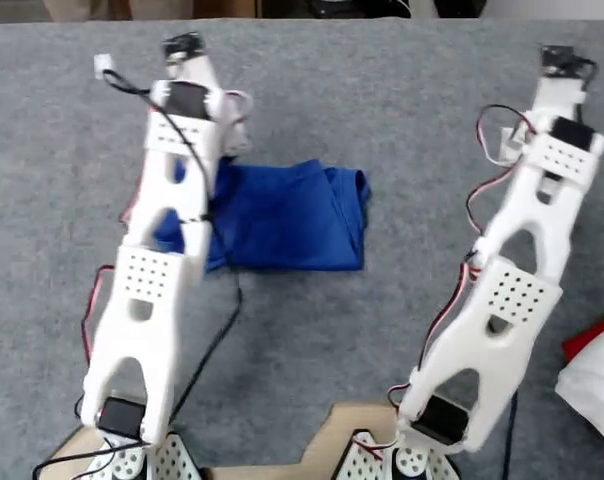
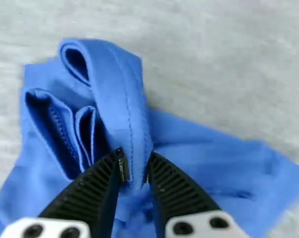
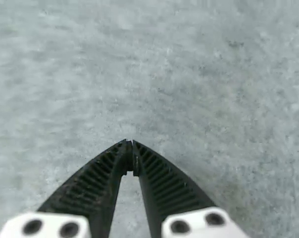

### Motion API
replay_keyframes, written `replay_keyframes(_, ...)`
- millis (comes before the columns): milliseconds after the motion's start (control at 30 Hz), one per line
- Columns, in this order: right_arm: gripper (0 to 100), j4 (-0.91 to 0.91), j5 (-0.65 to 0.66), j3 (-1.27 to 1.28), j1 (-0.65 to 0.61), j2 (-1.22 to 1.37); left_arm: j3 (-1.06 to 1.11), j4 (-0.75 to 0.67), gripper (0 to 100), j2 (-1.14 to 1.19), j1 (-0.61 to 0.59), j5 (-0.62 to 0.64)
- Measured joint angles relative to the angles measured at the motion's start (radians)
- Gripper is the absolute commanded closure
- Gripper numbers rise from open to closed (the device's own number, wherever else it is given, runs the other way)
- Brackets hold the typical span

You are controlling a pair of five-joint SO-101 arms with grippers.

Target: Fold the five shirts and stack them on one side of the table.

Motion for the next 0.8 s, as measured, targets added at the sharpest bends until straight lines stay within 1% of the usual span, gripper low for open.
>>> replay_keyframes(200, 99.3, -0.008, 0.002, 0.000, 0.002, 0.011, -0.097, 0.000, 98, 0.000, 0.133, 0.028)
replay_keyframes(400, 99.3, -0.008, 0.000, 0.000, 0.002, 0.011, -0.115, -0.006, 98, 0.000, 0.242, 0.028)
replay_keyframes(533, 99.3, -0.008, 0.000, 0.000, 0.002, 0.011, -0.115, -0.028, 98, 0.000, 0.287, 0.041)
replay_keyframes(700, 99.3, -0.008, 0.000, 0.000, 0.002, 0.011, -0.094, -0.078, 98, 0.000, 0.299, 0.061)
replay_keyframes(733, 99.3, -0.008, 0.000, 0.000, 0.002, 0.011, -0.080, -0.084, 97, 0.000, 0.298, 0.061)
replay_keyframes(800, 99.3, -0.008, 0.000, 0.000, 0.002, 0.011, -0.058, -0.087, 91, 0.002, 0.298, 0.061)
